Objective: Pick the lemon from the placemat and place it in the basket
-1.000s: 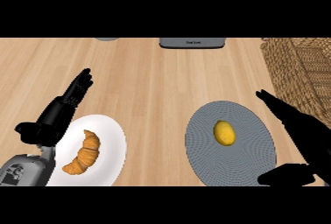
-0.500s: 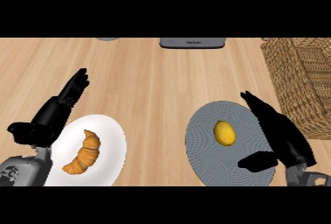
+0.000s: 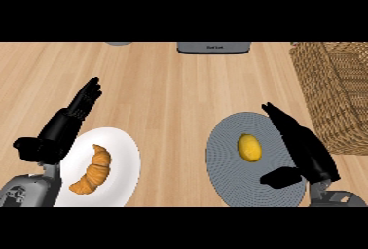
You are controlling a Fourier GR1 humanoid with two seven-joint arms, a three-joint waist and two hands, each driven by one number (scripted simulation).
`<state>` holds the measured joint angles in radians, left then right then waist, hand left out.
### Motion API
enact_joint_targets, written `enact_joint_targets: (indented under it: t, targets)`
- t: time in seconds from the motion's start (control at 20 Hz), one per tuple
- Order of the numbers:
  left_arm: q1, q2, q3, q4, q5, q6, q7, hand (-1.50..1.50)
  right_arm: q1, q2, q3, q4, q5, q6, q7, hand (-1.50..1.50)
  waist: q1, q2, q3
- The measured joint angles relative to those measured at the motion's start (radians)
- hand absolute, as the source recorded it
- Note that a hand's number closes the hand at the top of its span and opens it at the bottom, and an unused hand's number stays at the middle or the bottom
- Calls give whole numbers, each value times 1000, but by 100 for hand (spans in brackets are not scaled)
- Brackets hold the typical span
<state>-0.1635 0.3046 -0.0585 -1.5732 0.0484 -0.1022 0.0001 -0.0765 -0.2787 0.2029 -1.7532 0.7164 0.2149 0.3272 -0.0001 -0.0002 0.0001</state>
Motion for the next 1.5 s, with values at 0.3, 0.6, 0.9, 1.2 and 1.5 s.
enact_joint_targets:
  t: [0.3, 0.6, 0.9, 1.2, 1.5]
  targets:
    - [-1, -34, 27, 1, -37, -22, 1, 0, 2, 50, 6, -11, 40, 19, 1, -150, 0, 0, 0]
    - [-12, -55, 53, -3, -50, -48, 23, 0, -6, 83, 21, 19, 110, 30, 23, -150, 0, 0, 0]
    - [-24, -83, 60, 17, -84, -57, 13, 0, -28, 105, 19, 80, 163, 31, 13, -150, 0, 0, 0]
    - [-3, -85, 90, -7, -82, -90, 14, 0, -36, 132, 17, 125, 203, 25, 6, -150, 1, 0, 0]
    - [8, -100, 94, -50, -90, -103, 42, 0, -61, 157, 5, 229, 244, -7, -7, -150, 2, 0, 0]
